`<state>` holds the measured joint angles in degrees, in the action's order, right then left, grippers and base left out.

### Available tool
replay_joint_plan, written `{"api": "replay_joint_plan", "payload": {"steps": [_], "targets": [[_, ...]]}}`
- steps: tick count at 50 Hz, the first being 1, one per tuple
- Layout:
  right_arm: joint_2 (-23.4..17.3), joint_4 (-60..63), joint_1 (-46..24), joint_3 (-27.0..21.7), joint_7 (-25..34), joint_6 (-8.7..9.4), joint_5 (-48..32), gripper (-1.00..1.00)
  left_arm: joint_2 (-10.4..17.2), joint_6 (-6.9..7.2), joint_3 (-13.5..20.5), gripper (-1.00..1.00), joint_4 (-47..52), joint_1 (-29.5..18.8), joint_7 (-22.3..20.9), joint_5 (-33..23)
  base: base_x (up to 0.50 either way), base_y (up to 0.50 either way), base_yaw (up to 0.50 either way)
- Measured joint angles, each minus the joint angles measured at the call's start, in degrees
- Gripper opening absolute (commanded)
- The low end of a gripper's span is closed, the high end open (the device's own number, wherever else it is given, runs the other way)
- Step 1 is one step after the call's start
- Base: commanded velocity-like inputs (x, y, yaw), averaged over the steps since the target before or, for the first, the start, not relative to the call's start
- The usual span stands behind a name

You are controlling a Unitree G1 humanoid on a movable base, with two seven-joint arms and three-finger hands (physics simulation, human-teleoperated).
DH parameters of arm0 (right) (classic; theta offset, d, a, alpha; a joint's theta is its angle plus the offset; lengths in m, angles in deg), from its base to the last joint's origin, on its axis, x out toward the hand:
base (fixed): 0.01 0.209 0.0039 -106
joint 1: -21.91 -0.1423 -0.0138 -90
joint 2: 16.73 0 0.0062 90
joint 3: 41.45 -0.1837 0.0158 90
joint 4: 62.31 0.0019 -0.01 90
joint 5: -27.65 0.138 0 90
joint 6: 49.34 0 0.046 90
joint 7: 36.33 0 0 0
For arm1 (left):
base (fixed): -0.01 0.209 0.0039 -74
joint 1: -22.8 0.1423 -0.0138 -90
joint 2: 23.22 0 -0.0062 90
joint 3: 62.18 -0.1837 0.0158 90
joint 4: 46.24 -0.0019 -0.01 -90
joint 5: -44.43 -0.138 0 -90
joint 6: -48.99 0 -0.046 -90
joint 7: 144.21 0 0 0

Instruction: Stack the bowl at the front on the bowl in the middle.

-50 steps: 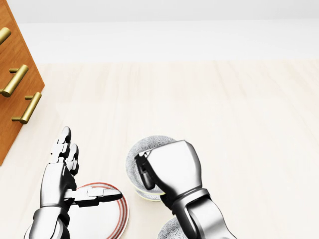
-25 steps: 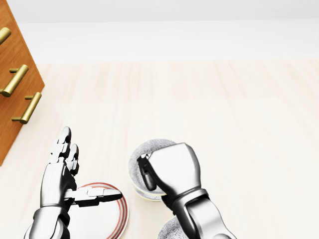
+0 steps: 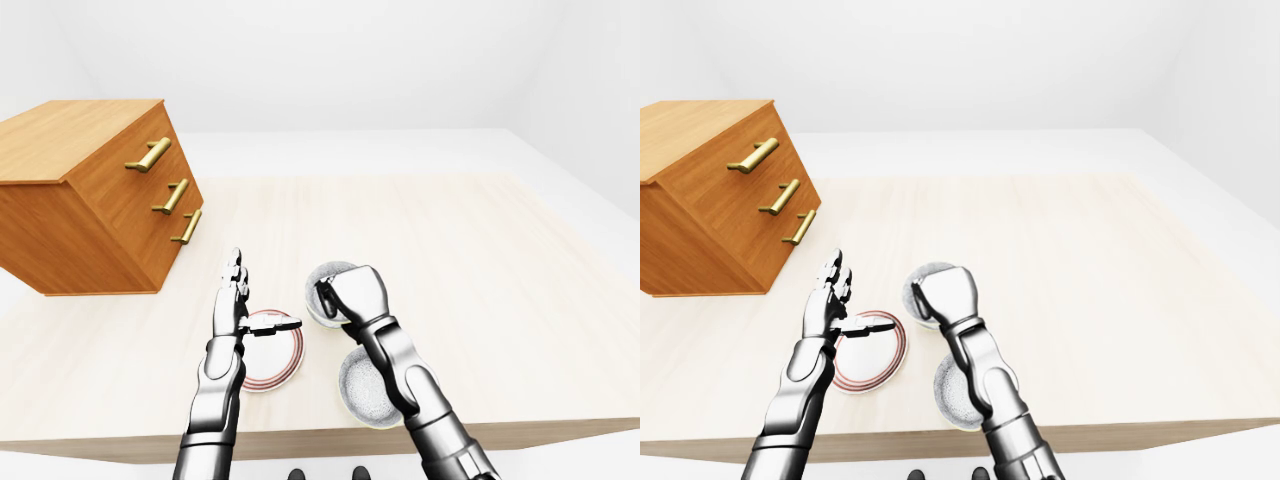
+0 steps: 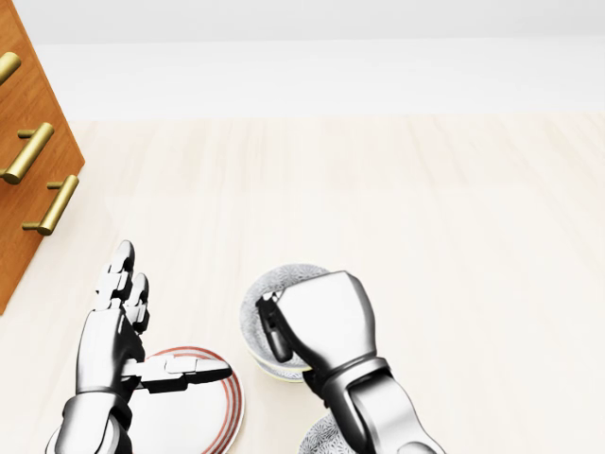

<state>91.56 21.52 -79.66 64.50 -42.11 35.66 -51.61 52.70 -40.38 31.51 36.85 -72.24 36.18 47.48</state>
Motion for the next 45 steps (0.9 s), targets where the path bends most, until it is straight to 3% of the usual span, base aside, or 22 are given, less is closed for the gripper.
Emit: {"api": "replay_joint_plan", "payload": {"steps": [45], "targets": [[-0.4, 0.7, 2.1, 0.4, 0.4, 0.00, 0.7, -1.00, 0.0, 0.07, 0.0, 1.00, 0.0, -0.1, 0.1, 0.1, 0.00, 0.00, 0.00]]}}
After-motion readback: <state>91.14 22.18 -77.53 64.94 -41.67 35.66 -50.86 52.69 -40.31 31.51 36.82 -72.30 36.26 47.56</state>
